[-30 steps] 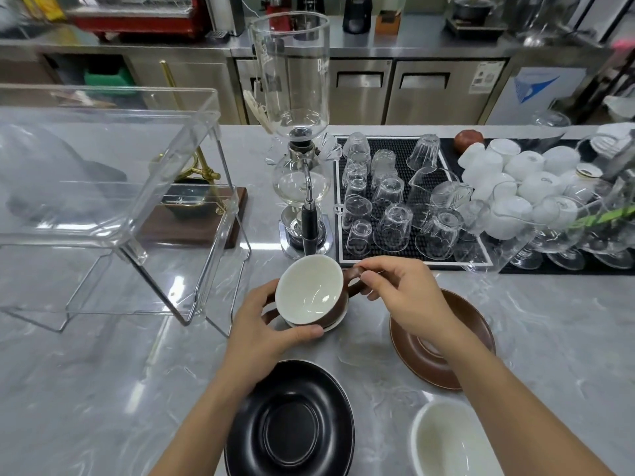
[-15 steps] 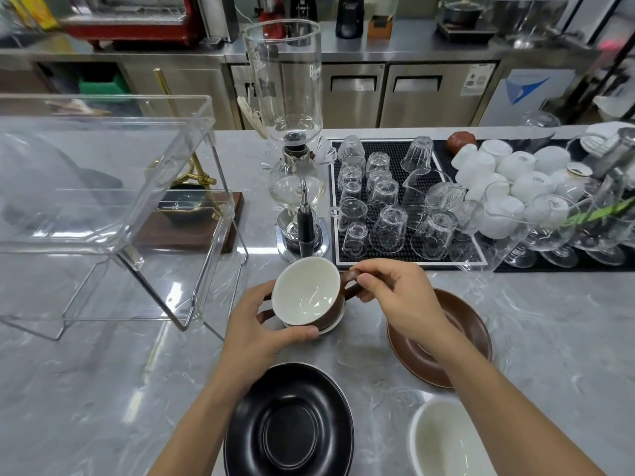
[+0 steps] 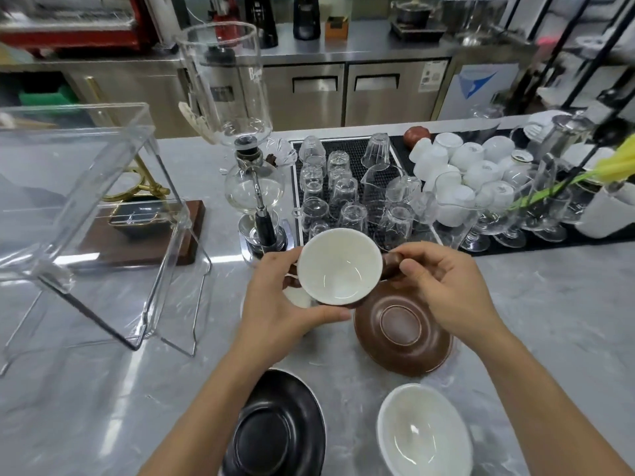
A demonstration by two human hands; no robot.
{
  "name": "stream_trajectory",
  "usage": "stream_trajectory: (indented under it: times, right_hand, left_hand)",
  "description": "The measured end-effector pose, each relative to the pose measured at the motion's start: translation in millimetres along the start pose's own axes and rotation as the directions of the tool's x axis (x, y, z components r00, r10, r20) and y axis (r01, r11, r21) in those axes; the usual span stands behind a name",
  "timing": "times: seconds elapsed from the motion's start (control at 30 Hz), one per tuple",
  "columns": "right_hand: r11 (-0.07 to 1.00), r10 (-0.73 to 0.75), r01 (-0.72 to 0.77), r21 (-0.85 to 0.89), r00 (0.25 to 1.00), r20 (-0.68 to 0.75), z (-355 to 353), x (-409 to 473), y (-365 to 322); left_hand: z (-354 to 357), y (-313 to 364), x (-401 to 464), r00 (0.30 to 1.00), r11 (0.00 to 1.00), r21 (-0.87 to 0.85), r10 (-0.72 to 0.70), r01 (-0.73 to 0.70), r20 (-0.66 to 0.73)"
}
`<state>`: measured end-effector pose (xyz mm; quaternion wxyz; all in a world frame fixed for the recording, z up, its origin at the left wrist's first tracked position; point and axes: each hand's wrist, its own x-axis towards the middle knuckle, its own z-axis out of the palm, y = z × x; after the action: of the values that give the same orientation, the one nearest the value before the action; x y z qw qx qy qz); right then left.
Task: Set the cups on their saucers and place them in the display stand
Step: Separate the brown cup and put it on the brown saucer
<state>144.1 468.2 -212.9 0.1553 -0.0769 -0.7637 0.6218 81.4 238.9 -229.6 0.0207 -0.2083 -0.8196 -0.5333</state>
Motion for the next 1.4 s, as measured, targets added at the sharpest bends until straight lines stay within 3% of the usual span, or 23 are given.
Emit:
stream_trajectory:
  times: [0.27, 0.57, 1.03, 1.4]
  right_hand:
    - [0.992, 0.123, -0.126, -0.012, 0.979, -0.165, -45.1, -30.6, 35.3]
    - [0.983, 0.181, -0.179, 0.031, 0.964, -0.195, -59.7, -47.1, 61.8]
    - [0.972, 0.23, -0.236, -0.004, 0.95, -0.21, -62.4, -62.8, 77.7]
    - [0.961, 0.2, -0.229, -0.157, 0.963, -0.181, -68.2, -69.2, 75.1]
  left_hand:
    - [53.6, 1.3, 2.6, 0.98, 1.0, 0.02, -0.009, 0.005, 0.199]
    - [83.2, -4.1, 4.5, 0.947, 0.997, -0.014, -0.064, 0.072, 0.316]
    - [96.0, -6.3, -2.1, 0.917, 0.992, 0.04, -0.124, 0.118, 0.378]
    - [96.8, -6.9, -8.1, 0.894, 0.992, 0.095, -0.121, 0.088, 0.432]
